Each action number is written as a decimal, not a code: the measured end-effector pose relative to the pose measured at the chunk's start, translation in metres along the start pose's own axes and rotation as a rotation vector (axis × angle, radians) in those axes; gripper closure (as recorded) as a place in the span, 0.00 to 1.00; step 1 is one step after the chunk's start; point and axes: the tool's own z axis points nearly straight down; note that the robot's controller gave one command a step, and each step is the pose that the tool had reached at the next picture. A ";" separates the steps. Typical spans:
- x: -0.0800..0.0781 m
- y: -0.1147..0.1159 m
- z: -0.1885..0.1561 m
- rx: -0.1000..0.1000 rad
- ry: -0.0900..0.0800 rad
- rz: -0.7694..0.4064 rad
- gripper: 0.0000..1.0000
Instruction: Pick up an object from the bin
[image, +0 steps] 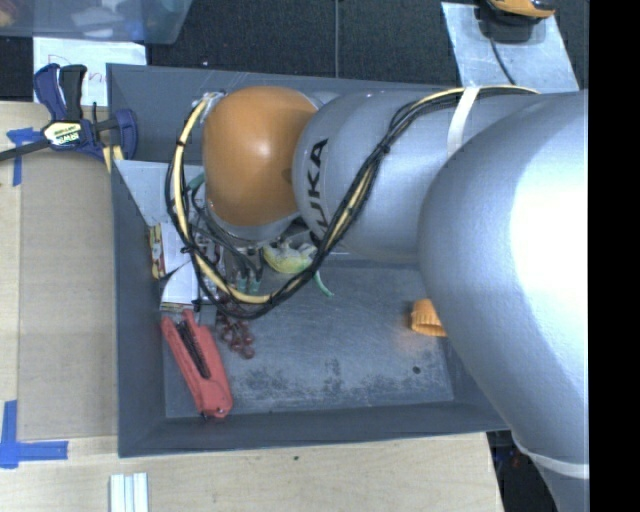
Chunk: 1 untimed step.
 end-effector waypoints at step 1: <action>-0.012 0.001 0.015 -0.001 -0.004 -0.096 0.00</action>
Offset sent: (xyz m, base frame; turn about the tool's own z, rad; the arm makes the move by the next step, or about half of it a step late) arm 0.0226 0.0015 0.0368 -0.1653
